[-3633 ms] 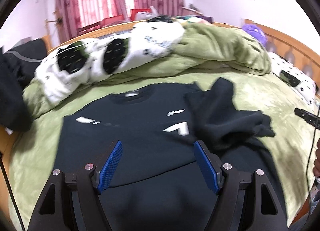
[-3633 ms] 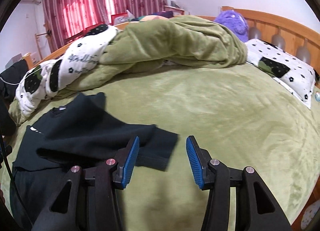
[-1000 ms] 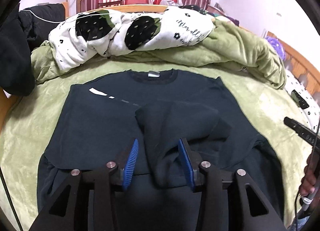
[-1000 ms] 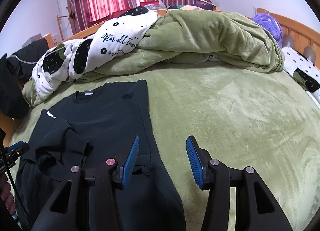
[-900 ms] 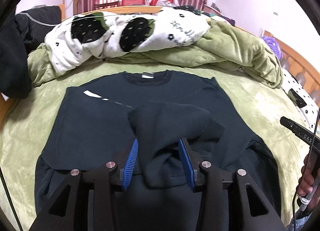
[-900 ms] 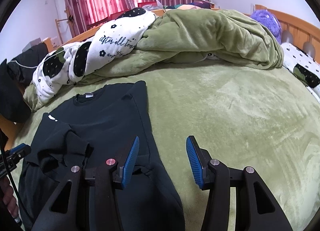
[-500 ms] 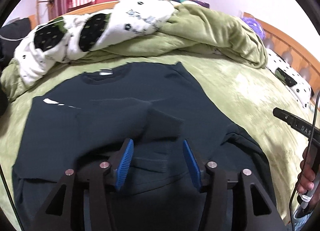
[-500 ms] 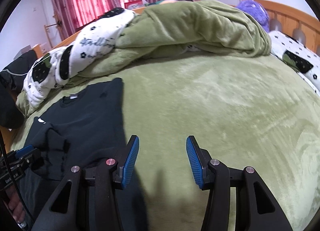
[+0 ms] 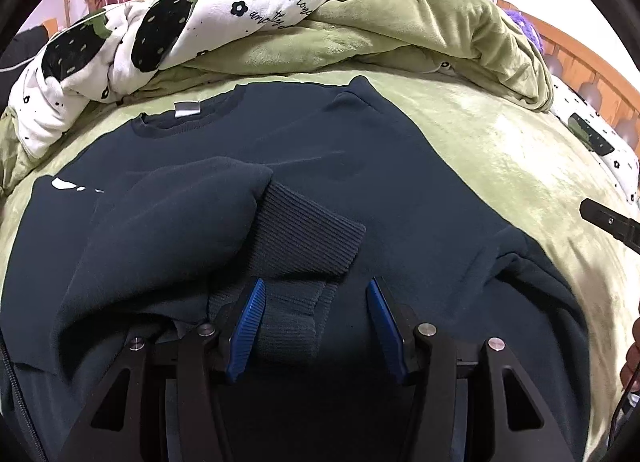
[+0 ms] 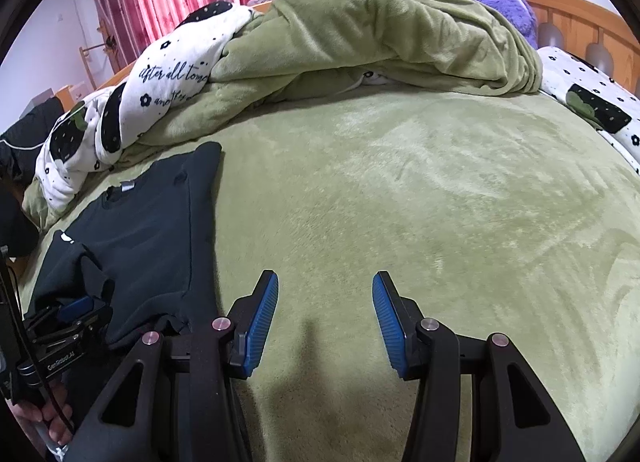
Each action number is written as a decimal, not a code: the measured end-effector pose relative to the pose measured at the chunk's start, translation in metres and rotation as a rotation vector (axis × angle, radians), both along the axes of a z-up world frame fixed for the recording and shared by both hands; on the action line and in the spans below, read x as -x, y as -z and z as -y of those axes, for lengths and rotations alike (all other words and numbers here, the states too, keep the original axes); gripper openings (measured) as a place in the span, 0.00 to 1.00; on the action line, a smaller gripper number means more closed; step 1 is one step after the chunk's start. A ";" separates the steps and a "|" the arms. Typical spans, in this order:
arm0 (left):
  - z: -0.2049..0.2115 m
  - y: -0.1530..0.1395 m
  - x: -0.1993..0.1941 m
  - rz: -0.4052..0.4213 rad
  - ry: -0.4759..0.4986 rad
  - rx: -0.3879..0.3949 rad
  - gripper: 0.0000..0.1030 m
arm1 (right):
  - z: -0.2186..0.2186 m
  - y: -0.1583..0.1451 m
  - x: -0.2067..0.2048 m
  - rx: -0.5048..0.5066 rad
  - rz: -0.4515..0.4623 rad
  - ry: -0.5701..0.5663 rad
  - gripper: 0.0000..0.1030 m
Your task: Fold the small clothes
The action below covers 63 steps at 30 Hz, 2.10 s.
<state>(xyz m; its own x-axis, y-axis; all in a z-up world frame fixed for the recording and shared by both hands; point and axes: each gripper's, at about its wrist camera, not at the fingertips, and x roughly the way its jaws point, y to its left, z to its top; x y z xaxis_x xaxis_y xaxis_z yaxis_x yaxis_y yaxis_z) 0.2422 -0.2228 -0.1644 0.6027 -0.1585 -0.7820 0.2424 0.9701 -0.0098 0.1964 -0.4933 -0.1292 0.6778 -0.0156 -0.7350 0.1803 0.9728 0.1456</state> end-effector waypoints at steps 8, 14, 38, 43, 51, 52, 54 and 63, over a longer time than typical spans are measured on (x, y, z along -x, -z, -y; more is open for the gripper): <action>-0.001 0.005 -0.013 0.013 -0.015 -0.011 0.47 | -0.014 0.003 -0.007 0.018 -0.014 -0.030 0.47; -0.015 -0.006 -0.011 0.034 0.001 0.043 0.12 | -0.027 -0.004 -0.011 0.026 -0.012 -0.032 0.47; -0.282 -0.067 0.013 0.039 -0.371 0.127 0.16 | -0.161 -0.023 -0.013 0.190 -0.009 -0.181 0.47; -0.308 -0.065 0.027 0.032 -0.386 0.147 0.24 | -0.175 -0.019 -0.014 0.216 -0.022 -0.203 0.47; -0.295 -0.054 0.009 0.013 -0.311 0.240 0.29 | -0.185 -0.008 -0.014 0.239 -0.049 -0.223 0.47; -0.292 -0.054 0.007 0.013 -0.302 0.249 0.29 | -0.184 -0.007 -0.014 0.244 -0.051 -0.224 0.47; -0.283 -0.047 -0.004 0.004 -0.285 0.258 0.29 | -0.183 -0.006 -0.015 0.253 -0.053 -0.219 0.47; -0.263 -0.006 -0.031 -0.097 -0.251 0.245 0.37 | -0.170 -0.008 -0.018 0.254 -0.037 -0.189 0.47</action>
